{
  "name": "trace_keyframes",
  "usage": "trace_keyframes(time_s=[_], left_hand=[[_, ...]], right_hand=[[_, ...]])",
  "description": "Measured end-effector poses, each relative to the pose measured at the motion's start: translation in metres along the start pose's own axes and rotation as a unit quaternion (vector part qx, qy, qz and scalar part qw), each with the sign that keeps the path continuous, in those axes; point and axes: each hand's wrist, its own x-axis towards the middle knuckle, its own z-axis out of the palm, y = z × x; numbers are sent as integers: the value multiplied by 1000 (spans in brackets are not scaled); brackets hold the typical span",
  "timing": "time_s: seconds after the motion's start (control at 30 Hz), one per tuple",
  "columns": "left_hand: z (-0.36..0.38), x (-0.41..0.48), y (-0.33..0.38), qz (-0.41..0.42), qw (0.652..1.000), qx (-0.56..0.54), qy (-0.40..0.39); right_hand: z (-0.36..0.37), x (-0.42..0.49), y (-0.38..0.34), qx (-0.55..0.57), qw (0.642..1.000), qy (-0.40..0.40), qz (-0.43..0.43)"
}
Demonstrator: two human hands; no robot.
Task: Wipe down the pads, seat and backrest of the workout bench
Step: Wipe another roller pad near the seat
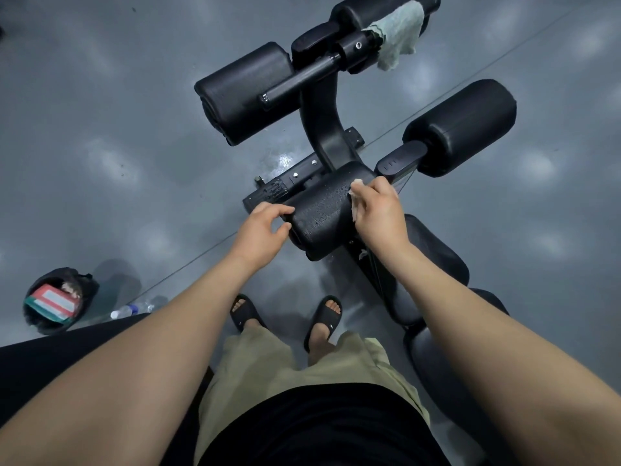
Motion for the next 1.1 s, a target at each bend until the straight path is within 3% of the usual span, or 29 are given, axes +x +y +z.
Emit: trace_keyframes(time_s=[1.1], left_hand=[[7,-2,-10,-9,999,-42,-10]], right_hand=[[44,-68,-64,-19,992,-83,-96]])
